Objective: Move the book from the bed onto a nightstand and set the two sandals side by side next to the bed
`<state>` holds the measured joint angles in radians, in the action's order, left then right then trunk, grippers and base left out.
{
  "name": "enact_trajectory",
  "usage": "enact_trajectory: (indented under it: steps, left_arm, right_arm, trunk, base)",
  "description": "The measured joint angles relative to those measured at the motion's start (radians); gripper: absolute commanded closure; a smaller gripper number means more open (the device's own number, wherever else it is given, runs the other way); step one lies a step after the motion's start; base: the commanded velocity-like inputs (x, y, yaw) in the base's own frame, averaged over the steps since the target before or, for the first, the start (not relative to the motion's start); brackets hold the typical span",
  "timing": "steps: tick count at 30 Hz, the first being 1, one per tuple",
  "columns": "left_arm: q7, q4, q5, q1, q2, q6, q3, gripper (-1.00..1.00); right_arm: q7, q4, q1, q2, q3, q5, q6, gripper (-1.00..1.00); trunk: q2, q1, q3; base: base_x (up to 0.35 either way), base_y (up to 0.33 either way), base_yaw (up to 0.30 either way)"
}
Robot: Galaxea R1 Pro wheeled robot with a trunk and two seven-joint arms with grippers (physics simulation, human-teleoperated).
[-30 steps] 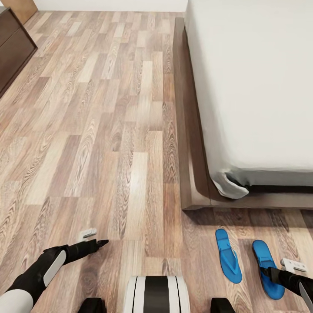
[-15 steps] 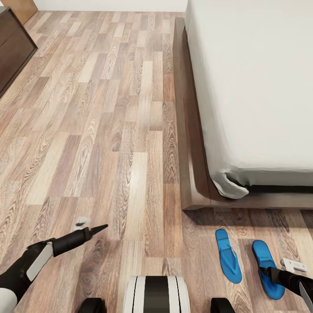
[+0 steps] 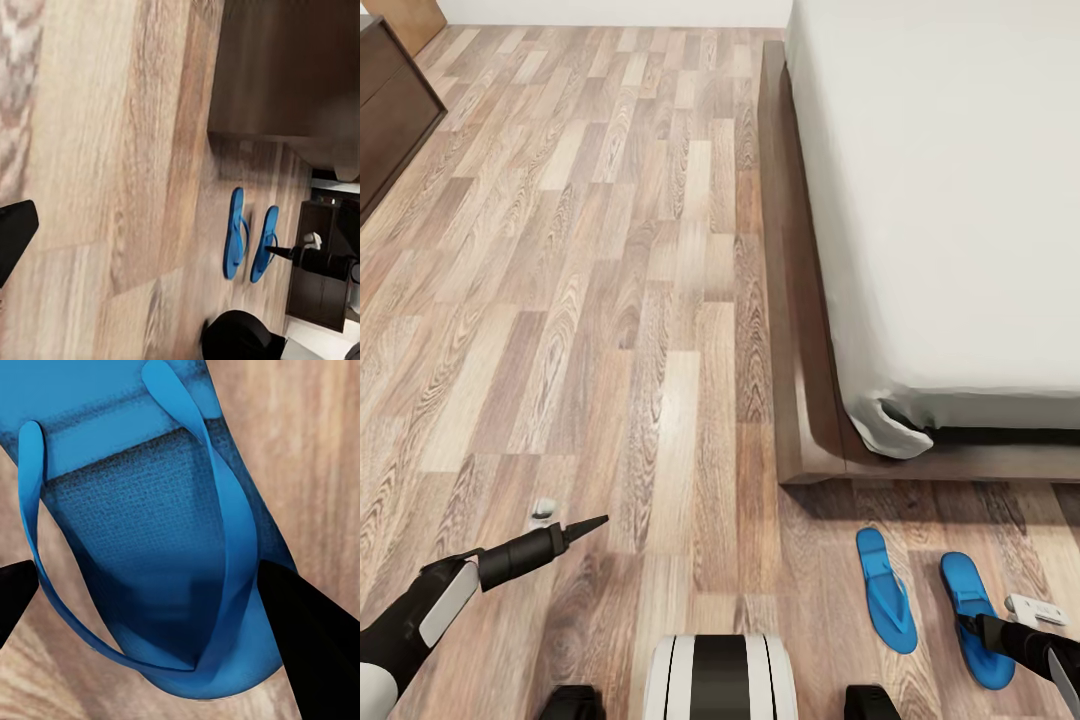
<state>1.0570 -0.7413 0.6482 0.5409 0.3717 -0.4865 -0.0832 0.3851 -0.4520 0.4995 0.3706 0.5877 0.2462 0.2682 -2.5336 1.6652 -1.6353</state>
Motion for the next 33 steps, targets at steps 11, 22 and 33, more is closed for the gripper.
enact_trajectory:
  steps: [11, 22, 33]
  left_arm:
    - [0.0, 0.0, 0.0, 0.0, 0.0, 0.0, 0.0, -1.0]
    - [-0.006, 0.002, 0.0, 0.0, -0.002, 0.003, -0.001, -1.0]
    - [-0.009, 0.002, -0.002, 0.0, -0.003, 0.003, -0.001, -1.0]
  right_arm:
    - [0.0, 0.0, 0.0, 0.0, -0.001, 0.0, 0.0, 1.0]
    - [0.0, 0.0, 0.0, 0.0, 0.001, 0.0, 0.0, 1.0]
    - [0.0, 0.0, 0.0, 0.0, 0.002, 0.0, -0.001, 1.0]
  trunk:
    - [0.0, 0.0, 0.0]
    - [0.0, 0.0, 0.0]
    - [0.0, 0.0, 0.0]
  base:
    - [0.067, 0.099, 0.0]
    - [0.003, 0.135, 0.0]
    - [0.148, 0.001, 0.0]
